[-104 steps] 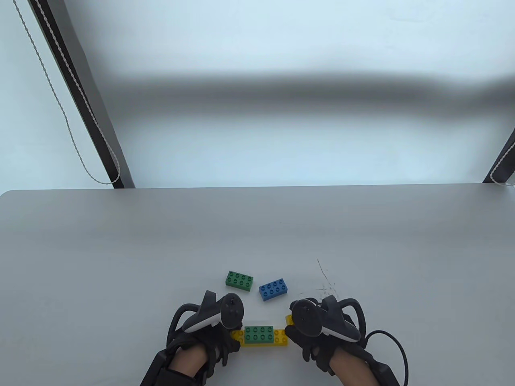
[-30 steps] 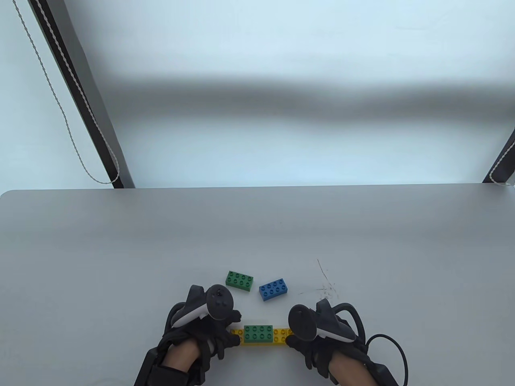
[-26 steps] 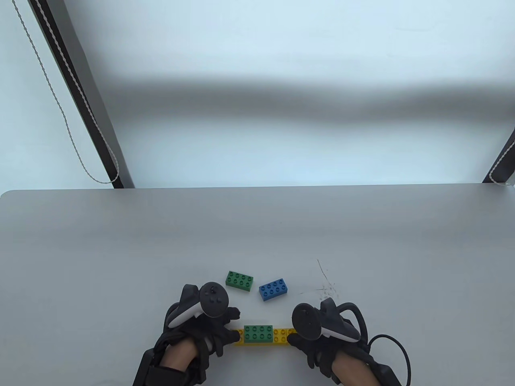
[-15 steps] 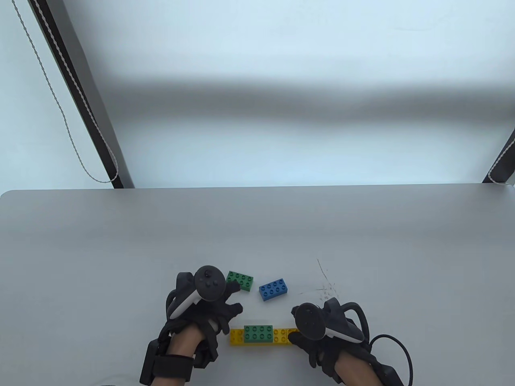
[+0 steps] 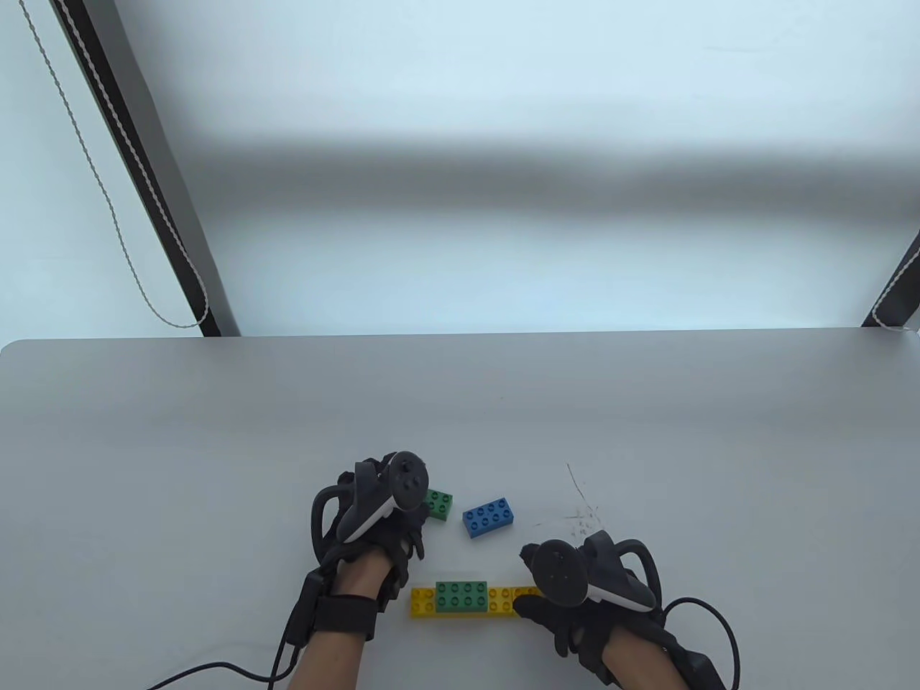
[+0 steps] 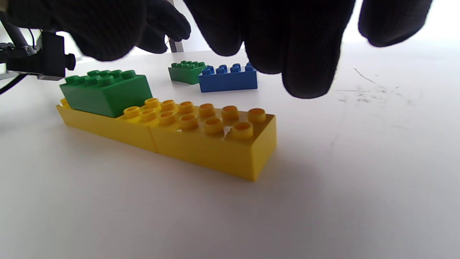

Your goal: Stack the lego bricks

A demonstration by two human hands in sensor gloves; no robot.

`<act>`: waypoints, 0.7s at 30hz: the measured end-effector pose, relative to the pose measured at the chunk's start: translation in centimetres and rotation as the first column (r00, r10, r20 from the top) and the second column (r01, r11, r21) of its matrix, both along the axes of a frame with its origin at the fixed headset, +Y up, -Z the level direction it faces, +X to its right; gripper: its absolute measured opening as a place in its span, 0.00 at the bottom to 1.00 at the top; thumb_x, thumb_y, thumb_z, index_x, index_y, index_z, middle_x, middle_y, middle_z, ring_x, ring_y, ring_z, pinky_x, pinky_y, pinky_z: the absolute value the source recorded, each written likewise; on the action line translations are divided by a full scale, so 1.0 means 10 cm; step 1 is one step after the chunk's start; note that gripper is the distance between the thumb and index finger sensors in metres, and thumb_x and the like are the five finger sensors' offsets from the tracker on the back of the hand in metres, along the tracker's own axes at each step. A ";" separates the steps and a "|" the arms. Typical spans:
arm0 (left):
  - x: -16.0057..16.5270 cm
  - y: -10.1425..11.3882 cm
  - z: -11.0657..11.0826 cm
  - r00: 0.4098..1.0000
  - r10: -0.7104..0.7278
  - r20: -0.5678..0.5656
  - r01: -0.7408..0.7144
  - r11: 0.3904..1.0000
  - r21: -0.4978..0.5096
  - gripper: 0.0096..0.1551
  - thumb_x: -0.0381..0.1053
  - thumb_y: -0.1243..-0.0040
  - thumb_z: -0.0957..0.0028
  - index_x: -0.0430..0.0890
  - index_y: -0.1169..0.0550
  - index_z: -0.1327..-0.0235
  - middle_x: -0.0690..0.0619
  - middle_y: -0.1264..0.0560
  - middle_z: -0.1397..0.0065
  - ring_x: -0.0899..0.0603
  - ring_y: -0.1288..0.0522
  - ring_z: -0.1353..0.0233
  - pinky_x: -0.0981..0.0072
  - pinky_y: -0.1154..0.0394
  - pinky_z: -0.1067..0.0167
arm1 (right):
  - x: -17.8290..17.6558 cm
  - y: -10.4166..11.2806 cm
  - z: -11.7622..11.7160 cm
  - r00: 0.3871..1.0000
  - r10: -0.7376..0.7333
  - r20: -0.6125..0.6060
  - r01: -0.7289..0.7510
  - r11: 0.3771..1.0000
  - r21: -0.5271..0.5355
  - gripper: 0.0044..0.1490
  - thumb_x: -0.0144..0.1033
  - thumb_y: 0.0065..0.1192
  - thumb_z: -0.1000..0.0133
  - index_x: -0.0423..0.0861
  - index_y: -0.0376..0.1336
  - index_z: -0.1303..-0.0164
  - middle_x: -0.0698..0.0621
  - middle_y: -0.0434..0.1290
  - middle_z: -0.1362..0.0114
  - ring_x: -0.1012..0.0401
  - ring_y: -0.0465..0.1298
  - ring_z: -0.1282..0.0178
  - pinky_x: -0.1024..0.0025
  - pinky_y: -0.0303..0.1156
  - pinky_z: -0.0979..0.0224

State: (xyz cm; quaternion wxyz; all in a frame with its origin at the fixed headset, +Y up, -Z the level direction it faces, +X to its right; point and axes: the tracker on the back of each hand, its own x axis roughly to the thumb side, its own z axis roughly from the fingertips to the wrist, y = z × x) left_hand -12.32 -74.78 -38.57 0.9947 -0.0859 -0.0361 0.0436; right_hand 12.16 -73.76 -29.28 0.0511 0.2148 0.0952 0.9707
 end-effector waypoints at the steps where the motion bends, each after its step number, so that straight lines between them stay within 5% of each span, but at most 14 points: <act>1: 0.02 -0.04 -0.02 1.000 -0.023 0.002 0.023 1.000 -0.003 0.40 0.58 0.34 0.57 0.58 0.35 0.30 0.55 0.41 0.18 0.37 0.44 0.20 0.31 0.46 0.28 | 0.00 0.00 0.00 1.000 -0.001 0.000 0.001 1.000 0.000 0.50 0.62 0.64 0.58 0.42 0.60 0.31 0.37 0.71 0.29 0.40 0.79 0.38 0.32 0.67 0.34; 9: 0.18 -0.19 -0.11 0.991 -0.124 0.040 0.127 0.990 -0.064 0.42 0.55 0.35 0.56 0.61 0.40 0.28 0.57 0.45 0.16 0.37 0.47 0.19 0.31 0.47 0.27 | 0.03 0.00 0.00 1.000 -0.004 0.000 0.004 1.000 -0.002 0.50 0.61 0.64 0.58 0.42 0.60 0.31 0.37 0.71 0.29 0.41 0.80 0.38 0.32 0.67 0.34; 21: 0.17 -0.30 -0.12 0.990 -0.134 0.045 0.137 0.987 -0.081 0.36 0.53 0.36 0.55 0.60 0.34 0.32 0.54 0.38 0.19 0.38 0.43 0.20 0.31 0.45 0.28 | 0.05 -0.03 -0.02 1.000 0.002 0.002 -0.002 1.000 -0.017 0.50 0.61 0.64 0.57 0.42 0.60 0.32 0.37 0.71 0.29 0.41 0.80 0.39 0.32 0.67 0.34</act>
